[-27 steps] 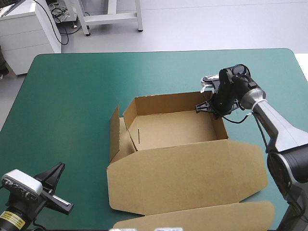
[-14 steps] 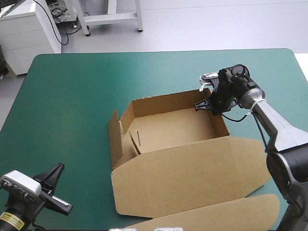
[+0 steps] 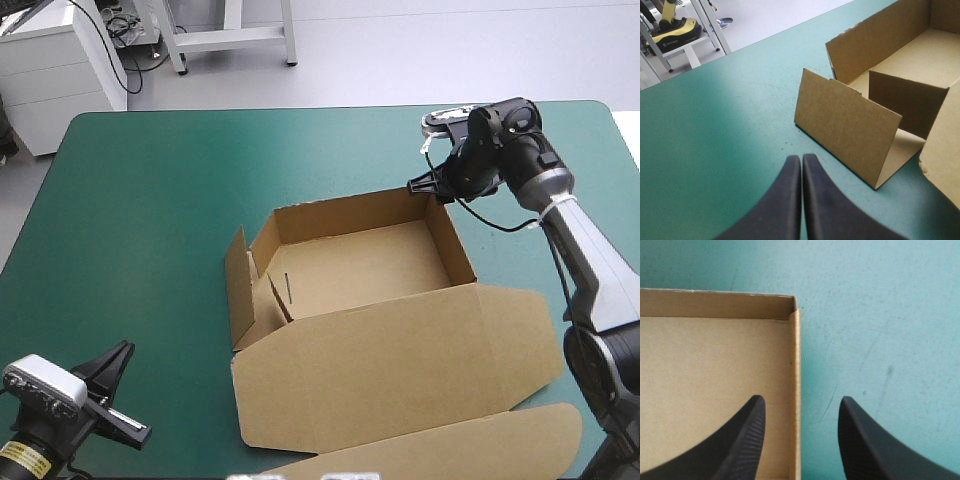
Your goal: Fold the box
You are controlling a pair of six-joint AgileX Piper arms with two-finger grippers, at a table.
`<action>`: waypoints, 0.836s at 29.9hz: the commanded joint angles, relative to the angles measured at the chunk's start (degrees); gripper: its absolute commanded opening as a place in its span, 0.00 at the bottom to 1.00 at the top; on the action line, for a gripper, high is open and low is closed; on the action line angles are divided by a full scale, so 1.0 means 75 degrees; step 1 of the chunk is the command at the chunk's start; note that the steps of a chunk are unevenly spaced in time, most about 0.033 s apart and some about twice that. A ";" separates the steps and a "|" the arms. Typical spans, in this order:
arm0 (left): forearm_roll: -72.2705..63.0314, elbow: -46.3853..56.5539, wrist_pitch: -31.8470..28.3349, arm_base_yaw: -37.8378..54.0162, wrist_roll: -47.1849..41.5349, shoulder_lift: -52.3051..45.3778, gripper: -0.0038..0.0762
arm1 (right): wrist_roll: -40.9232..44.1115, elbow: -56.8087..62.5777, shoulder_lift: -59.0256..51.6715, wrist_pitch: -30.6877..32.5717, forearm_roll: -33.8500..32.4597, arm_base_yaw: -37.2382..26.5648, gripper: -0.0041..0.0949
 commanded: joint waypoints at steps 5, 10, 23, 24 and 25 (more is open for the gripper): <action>0.0012 -0.0181 -0.0465 -0.0006 -0.0098 0.0112 0.04 | -0.0073 -0.0259 -0.0471 0.0139 -0.0292 0.0003 0.48; 0.0012 -0.0181 -0.0465 -0.0006 -0.0098 0.0112 0.04 | -0.0073 -0.0259 0.0078 0.0073 -0.0427 0.0003 0.48; 0.0015 -0.0181 -0.0465 -0.0006 -0.0098 0.0112 0.04 | -0.0035 -0.0259 0.1369 -0.0128 -0.0007 0.0003 0.47; 0.0015 -0.0181 -0.0465 -0.0006 -0.0098 0.0112 0.04 | -0.0035 -0.0259 0.1405 -0.0113 -0.0007 0.0003 0.46; 0.0051 -0.0181 -0.0465 -0.0006 -0.0098 0.0112 0.04 | 0.0037 -0.0259 0.1463 -0.0067 -0.0007 0.0003 0.43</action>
